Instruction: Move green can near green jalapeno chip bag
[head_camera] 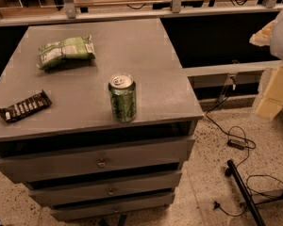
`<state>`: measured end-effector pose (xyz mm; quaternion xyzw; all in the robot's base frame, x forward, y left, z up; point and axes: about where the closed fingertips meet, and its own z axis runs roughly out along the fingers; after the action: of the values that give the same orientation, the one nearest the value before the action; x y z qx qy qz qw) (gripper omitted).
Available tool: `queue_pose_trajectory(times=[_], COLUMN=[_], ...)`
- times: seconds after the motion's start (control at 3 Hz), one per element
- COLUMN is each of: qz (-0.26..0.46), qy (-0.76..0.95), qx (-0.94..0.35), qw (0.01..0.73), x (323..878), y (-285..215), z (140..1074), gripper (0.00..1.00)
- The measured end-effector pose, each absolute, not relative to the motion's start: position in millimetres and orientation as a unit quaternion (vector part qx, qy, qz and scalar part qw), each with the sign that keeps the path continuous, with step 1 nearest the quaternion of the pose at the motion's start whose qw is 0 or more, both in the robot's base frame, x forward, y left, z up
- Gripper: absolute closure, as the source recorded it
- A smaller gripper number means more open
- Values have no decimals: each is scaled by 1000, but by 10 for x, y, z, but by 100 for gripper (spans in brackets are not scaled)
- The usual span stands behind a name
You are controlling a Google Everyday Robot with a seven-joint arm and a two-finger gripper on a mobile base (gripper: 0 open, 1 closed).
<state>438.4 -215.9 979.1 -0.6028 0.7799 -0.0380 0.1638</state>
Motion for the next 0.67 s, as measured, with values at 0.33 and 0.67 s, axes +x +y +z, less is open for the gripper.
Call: queue_pose_trajectory(times=[0.33,0.67], qz=[-38,-17], qy=[780,753], qx=[-603,-626], qw=[164,202], x=[4384,4969], y=[-2159,-1679], z=[9792,9731], gripper=[0,0])
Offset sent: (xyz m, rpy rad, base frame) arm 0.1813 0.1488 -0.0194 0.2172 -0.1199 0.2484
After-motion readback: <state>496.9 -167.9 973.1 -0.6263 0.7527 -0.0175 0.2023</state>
